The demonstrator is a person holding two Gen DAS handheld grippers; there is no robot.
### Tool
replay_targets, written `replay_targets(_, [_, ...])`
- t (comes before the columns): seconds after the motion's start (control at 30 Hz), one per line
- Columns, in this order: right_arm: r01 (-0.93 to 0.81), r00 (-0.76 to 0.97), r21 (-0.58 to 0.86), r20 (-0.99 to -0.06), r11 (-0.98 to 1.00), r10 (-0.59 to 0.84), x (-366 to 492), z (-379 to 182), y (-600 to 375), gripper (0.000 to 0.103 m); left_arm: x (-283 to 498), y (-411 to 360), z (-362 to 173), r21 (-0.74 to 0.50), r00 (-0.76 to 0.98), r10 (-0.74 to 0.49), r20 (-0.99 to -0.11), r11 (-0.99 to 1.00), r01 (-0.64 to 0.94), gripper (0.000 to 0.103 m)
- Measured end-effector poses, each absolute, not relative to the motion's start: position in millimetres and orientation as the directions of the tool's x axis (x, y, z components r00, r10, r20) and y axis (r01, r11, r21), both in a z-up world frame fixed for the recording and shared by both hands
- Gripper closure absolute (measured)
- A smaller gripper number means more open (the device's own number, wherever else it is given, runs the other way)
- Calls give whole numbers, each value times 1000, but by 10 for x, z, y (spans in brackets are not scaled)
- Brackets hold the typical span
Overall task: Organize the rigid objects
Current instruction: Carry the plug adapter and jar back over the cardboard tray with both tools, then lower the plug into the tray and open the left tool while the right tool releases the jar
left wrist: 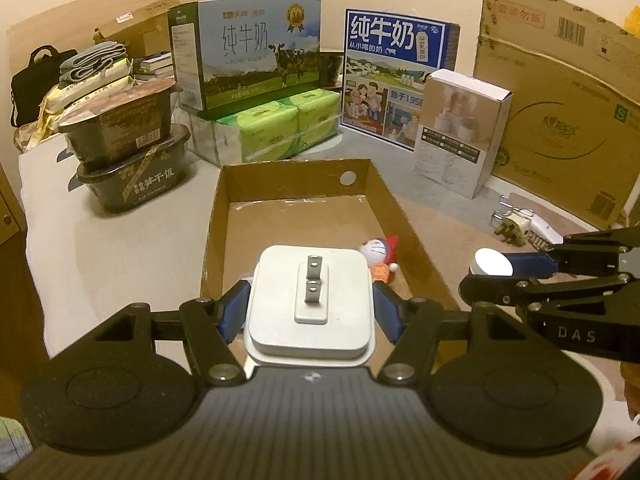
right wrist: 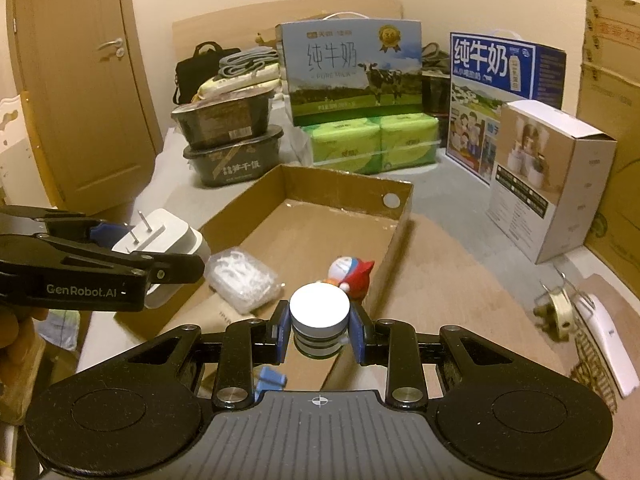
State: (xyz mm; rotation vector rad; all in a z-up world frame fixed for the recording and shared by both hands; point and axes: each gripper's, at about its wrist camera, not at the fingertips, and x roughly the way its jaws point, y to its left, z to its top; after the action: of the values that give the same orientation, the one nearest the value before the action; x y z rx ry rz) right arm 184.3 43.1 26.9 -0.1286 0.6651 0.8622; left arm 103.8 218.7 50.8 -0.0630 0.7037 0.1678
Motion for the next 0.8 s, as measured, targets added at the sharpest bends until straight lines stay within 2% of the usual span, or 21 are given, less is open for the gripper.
replay_targets(0.8, [-743,446,140,-625,654,641,2821,-15,1046,72,2025,2715,174,51,718,140,-682,988,-145,41])
